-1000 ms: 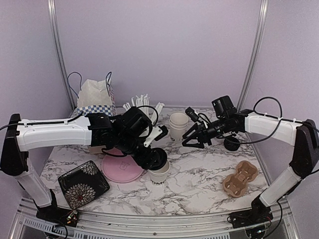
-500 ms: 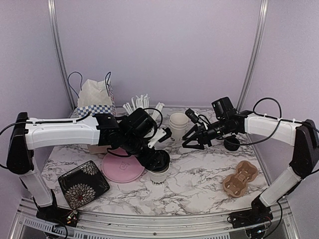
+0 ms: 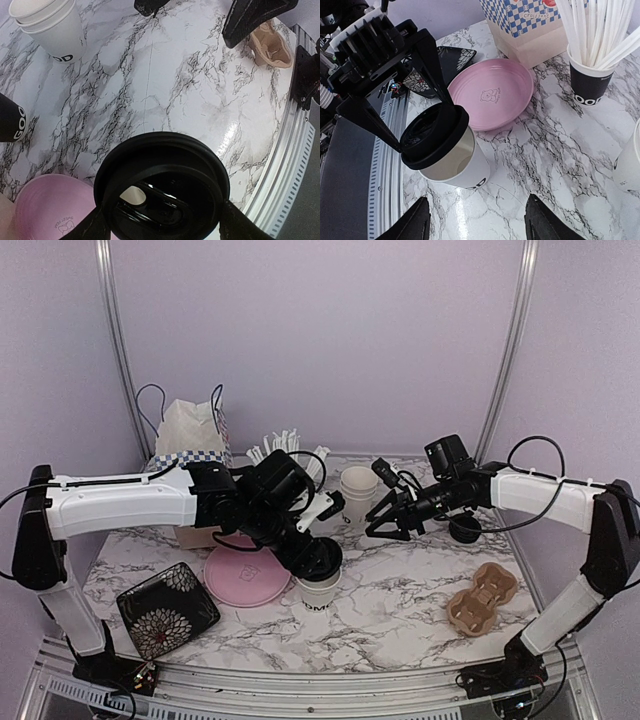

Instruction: Pack the takeout coffee

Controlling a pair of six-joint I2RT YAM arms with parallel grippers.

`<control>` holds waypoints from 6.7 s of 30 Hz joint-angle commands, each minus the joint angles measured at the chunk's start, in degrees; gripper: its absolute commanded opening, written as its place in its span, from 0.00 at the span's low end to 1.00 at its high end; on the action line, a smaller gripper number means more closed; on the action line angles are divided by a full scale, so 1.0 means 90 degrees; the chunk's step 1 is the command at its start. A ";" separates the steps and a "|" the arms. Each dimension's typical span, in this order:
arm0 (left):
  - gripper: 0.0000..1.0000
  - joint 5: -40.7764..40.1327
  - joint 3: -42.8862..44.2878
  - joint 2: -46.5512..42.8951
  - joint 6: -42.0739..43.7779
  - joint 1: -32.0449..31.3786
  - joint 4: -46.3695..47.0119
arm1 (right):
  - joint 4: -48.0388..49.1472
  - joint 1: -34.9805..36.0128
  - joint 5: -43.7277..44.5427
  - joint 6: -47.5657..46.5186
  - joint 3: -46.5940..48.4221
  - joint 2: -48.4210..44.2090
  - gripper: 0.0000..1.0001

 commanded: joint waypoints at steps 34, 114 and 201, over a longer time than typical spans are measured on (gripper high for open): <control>0.68 0.0249 0.0381 0.0716 -0.0121 0.0019 -0.0402 | 0.0012 0.0097 -0.0060 -0.0150 0.0017 -0.0069 0.62; 0.75 -0.0389 -0.2255 -0.0421 -0.2337 0.0166 0.3219 | -0.1862 0.0859 -0.1074 0.0873 0.1275 0.2110 0.35; 0.60 -0.0214 -0.4733 -0.2481 -0.5382 -0.0049 0.4494 | -0.1785 0.0987 -0.0890 0.1156 0.1590 0.2566 0.27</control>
